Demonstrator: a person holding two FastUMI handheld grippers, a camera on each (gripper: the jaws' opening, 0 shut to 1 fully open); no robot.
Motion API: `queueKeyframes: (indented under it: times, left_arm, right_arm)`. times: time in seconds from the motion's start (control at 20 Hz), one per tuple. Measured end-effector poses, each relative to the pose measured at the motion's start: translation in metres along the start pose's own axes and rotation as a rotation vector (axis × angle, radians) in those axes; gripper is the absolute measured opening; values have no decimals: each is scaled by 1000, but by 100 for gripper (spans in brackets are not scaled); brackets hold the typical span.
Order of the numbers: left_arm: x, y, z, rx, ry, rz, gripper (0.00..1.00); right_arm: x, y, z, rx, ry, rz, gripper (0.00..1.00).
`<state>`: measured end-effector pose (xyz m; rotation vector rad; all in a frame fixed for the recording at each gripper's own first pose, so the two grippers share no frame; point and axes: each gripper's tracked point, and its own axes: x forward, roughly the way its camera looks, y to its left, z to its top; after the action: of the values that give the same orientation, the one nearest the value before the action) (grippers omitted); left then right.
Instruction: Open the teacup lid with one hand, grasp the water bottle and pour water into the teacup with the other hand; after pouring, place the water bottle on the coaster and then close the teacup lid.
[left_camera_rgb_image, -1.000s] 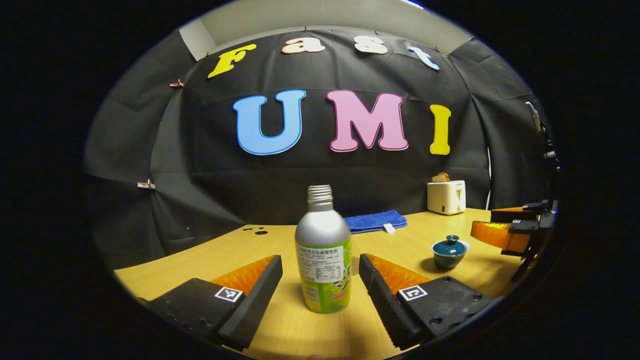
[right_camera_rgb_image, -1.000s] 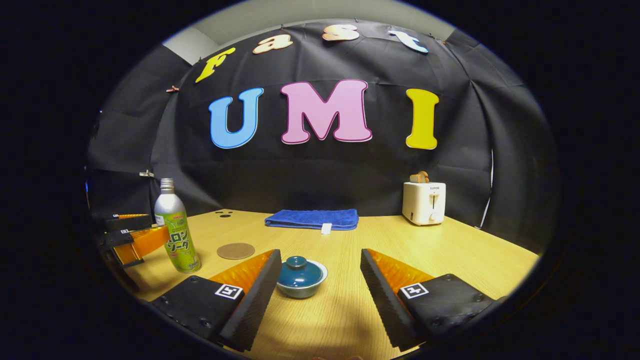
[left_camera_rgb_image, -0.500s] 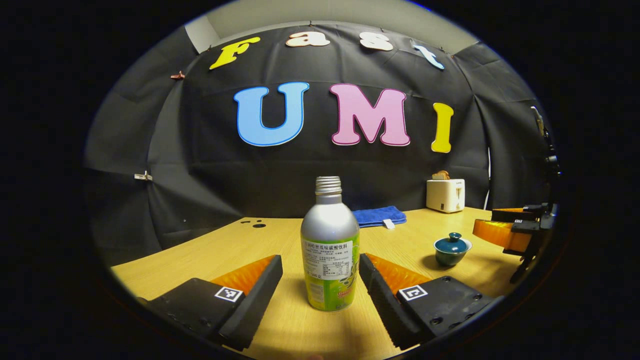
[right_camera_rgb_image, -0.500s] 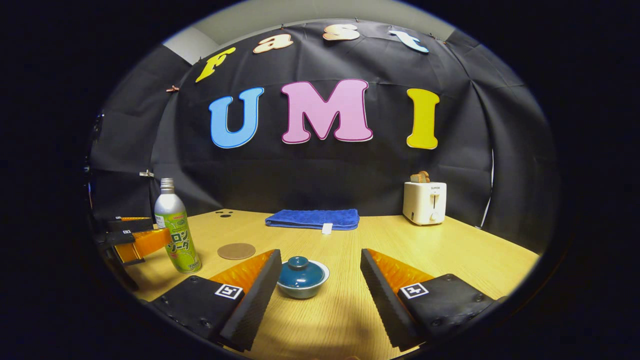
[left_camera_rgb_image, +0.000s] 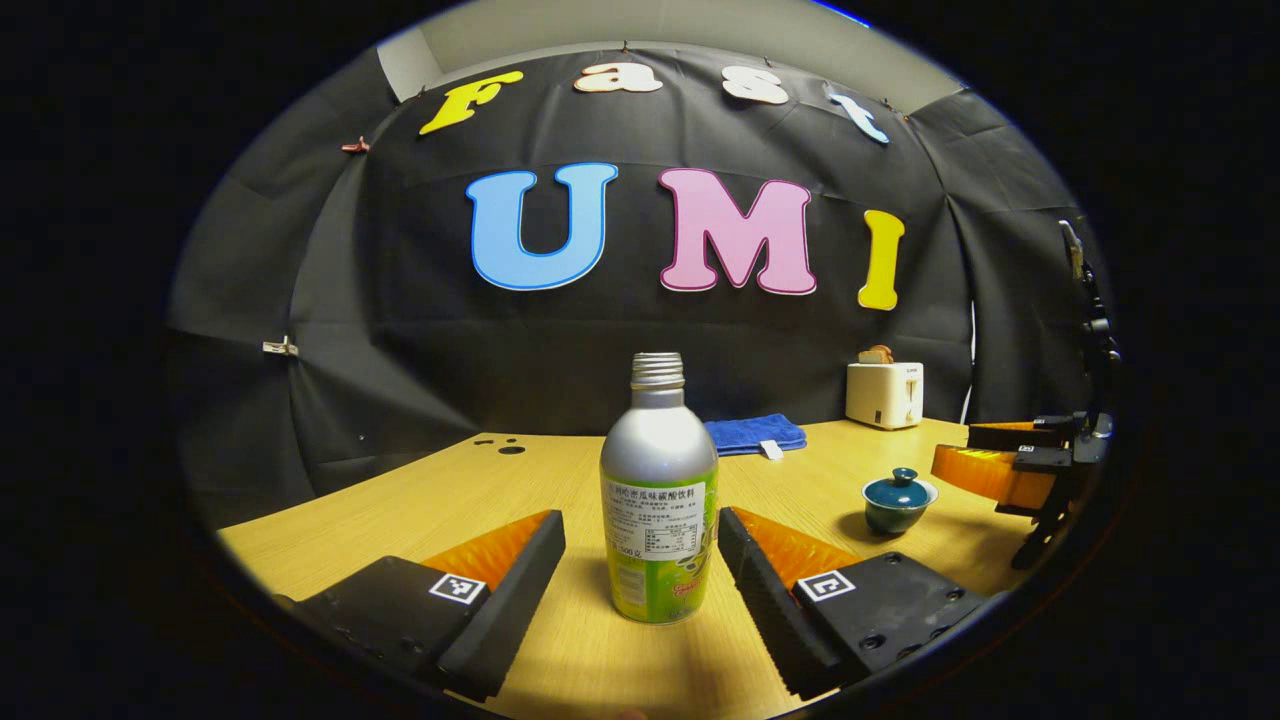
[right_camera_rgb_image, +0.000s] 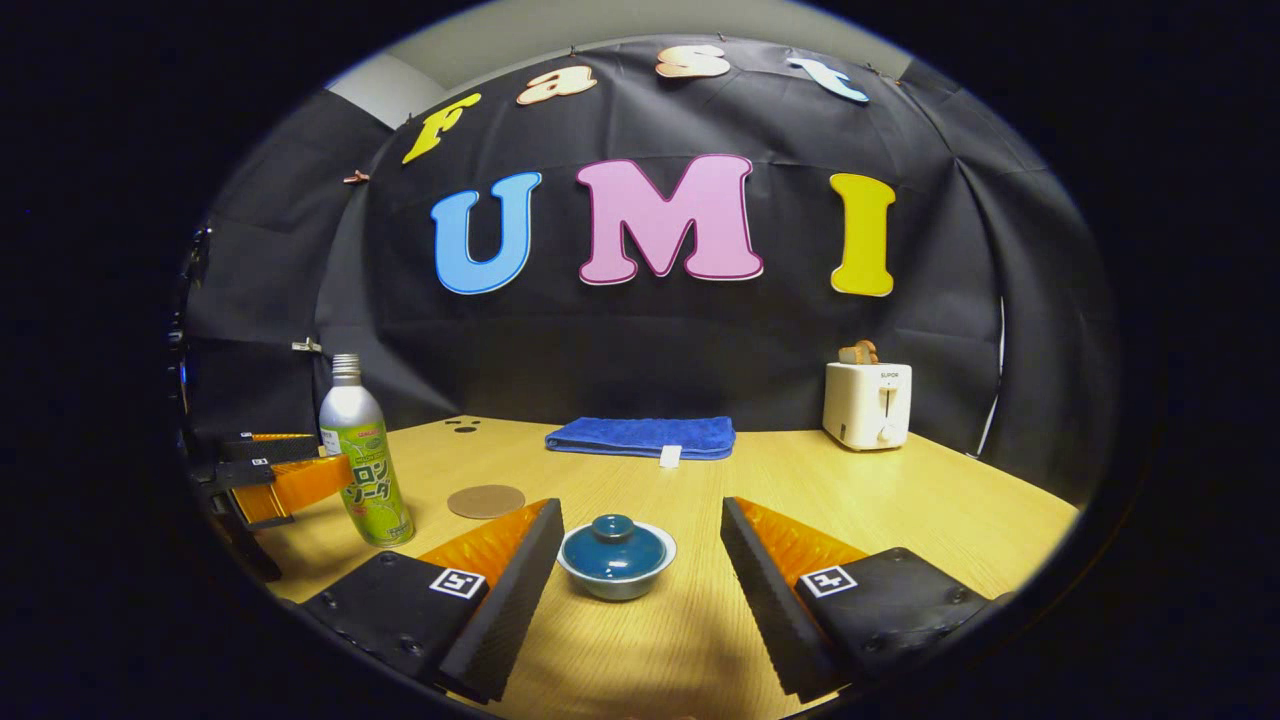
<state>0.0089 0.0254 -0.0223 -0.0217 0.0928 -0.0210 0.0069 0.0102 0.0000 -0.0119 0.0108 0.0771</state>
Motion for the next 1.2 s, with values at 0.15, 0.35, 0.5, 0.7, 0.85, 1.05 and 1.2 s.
queueKeyframes:
  times: [0.15, 0.35, 0.5, 0.7, 0.85, 1.05, 1.2]
  left_arm:
    - [0, 0, 0, -3, -2, 2, 98]
    - [0, 0, 0, -2, -2, 1, 98]
    - [1, 0, 0, -2, -2, 2, 98]
    - [1, 0, 0, -3, -2, 1, 97]
    - [1, 0, -1, -3, -2, 2, 97]
    - [1, -1, 0, -3, -2, -1, 97]
    - [1, -1, 0, -3, -2, -3, 97]
  right_arm:
    - [3, 0, -3, -41, 22, 6, 98]
    - [5, -4, -13, -107, 102, 2, 97]
    - [19, -9, -24, -122, 160, 3, 95]
    - [36, -3, -31, -115, 222, 27, 86]
    - [39, 0, -33, -121, 230, 35, 73]
    - [43, 7, -35, -117, 241, 52, 57]
    - [43, 10, -34, -102, 244, 66, 43]
